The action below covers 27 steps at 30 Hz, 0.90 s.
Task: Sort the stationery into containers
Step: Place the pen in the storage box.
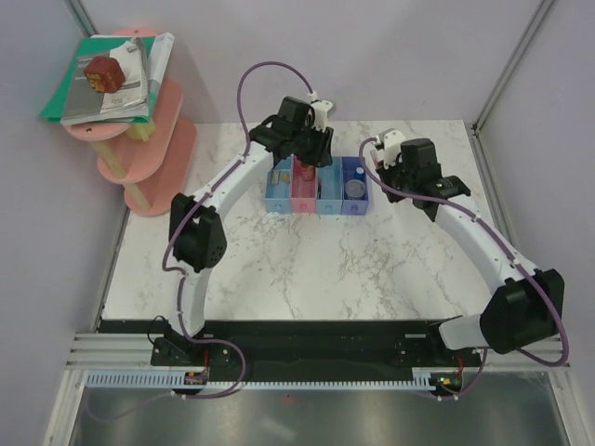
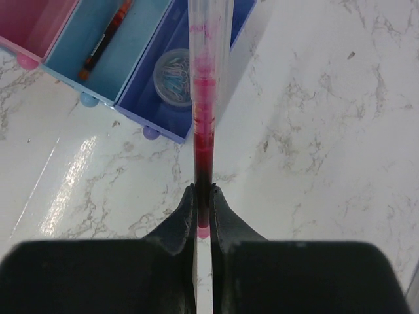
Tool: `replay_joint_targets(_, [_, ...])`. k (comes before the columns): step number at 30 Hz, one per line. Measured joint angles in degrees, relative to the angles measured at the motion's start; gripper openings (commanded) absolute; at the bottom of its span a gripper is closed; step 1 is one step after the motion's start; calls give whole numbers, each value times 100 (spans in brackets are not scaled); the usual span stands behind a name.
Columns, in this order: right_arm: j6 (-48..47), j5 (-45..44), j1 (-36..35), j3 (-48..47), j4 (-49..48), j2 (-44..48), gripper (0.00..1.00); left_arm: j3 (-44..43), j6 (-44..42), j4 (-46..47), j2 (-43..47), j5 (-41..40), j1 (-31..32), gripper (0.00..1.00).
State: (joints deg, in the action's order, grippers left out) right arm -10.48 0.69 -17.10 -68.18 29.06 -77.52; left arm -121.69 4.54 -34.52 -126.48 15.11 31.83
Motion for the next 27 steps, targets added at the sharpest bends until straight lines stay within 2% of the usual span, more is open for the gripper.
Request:
replay_joint_targets(7, [131, 337, 0, -352, -260, -1032, 0, 1926, -828, 195, 2660, 398, -116, 46])
replay_joint_targets(10, [208, 649, 2, -872, -293, -1668, 0, 2708, -1366, 297, 3792, 507, -168, 46])
replay_joint_targets(13, [365, 1064, 2, -1609, -291, -2387, 0, 3228, -1784, 304, 4509, 562, -197, 46])
replay_joint_targets(20, [802, 1757, -125, -3021, -374, -3639, 0, 4199, -2323, 214, 5154, 616, -251, 46])
replay_joint_targets(27, [1093, 1926, -409, -3108, -487, -4214, 0, 4356, -2549, 122, 5209, 603, -304, 45])
